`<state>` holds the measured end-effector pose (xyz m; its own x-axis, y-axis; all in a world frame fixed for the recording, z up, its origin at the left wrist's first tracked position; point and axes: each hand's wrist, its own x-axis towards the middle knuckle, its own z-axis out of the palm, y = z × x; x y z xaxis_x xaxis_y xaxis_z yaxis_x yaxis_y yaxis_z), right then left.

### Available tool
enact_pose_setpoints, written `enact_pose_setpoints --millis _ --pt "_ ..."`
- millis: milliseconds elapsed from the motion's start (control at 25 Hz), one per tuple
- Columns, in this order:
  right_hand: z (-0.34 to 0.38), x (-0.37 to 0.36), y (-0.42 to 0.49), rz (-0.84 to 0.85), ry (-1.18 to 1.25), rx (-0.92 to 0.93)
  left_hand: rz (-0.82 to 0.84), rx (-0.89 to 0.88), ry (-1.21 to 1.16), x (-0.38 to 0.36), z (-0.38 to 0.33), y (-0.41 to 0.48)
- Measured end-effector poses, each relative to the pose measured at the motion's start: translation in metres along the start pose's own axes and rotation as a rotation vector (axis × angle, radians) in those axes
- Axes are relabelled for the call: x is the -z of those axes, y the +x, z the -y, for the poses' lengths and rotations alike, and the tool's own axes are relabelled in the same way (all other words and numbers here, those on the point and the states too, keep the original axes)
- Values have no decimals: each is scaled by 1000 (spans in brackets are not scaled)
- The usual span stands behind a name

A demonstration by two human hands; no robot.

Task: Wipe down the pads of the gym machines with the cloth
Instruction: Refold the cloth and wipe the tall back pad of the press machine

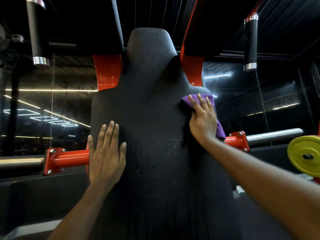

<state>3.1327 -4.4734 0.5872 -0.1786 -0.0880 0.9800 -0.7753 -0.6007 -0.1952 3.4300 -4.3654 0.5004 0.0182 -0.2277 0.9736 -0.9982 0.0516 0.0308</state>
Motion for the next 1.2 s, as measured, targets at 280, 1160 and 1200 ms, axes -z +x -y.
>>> enact_pose_setpoints --millis 280,1160,1200 --pt "3 -11 -27 -68 -46 60 4 33 -31 -15 15 -6" --pt "27 -7 -118 57 8 169 98 102 -104 4 13 -32" --pt "29 0 -132 84 7 162 103 118 -102 11 9 -29"
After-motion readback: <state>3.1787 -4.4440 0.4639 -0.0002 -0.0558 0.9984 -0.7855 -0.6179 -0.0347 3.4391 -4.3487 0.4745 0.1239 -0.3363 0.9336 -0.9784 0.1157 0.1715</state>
